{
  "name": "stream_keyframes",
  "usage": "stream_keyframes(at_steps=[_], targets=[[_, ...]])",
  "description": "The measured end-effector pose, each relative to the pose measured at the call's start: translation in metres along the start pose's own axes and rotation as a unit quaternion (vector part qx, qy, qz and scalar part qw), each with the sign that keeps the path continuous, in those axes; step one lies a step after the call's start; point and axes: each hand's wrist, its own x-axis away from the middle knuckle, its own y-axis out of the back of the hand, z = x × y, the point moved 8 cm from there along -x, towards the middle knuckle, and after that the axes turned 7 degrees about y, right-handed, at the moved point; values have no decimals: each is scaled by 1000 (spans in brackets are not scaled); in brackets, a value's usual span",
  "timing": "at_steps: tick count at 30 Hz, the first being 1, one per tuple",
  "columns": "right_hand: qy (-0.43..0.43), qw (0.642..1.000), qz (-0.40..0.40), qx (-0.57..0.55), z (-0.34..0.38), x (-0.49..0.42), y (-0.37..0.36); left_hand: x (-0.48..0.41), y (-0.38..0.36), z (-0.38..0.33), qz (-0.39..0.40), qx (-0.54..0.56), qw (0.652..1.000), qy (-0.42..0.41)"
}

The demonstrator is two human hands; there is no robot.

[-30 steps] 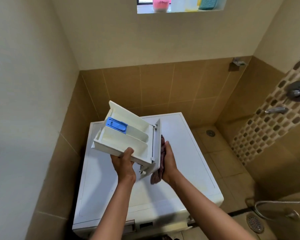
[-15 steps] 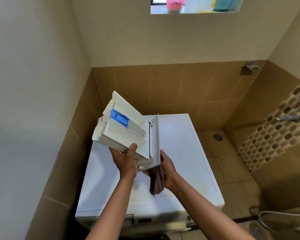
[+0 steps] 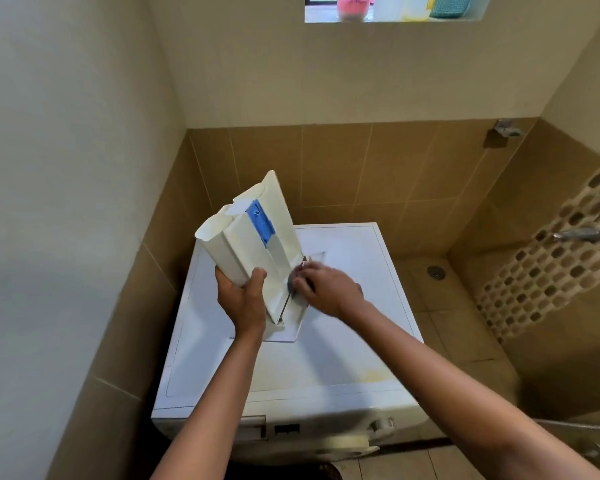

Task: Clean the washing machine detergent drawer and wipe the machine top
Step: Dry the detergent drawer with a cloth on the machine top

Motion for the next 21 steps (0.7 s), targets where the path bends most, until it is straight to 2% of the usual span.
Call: stream_keyframes(at_steps=[1, 3, 6, 9, 12, 17, 19, 21], targets=[[-1, 999, 21, 45, 12, 5, -8, 0, -1, -3, -3, -13, 1000, -13], [19, 996, 13, 81, 41, 26, -21, 1, -2, -6, -9, -40, 998, -38], [85, 993, -13, 76, 70, 52, -35, 1, 2, -1, -32, -50, 998, -34], [98, 995, -9, 19, 58, 52, -33, 6, 3, 1, -36, -44, 998, -30], [74, 997, -10, 22, 30, 41, -24, 6, 5, 7, -32, -39, 999, -11], [-42, 999, -15, 10, -22, 17, -18, 4, 1, 5, 25, -38, 998, -32], [-13, 1000, -10, 1, -3, 23, -26, 2, 0, 4, 22, -23, 999, -26], [62, 998, -18, -22, 32, 39, -34, 0, 3, 5, 4, -8, 1000, -19]])
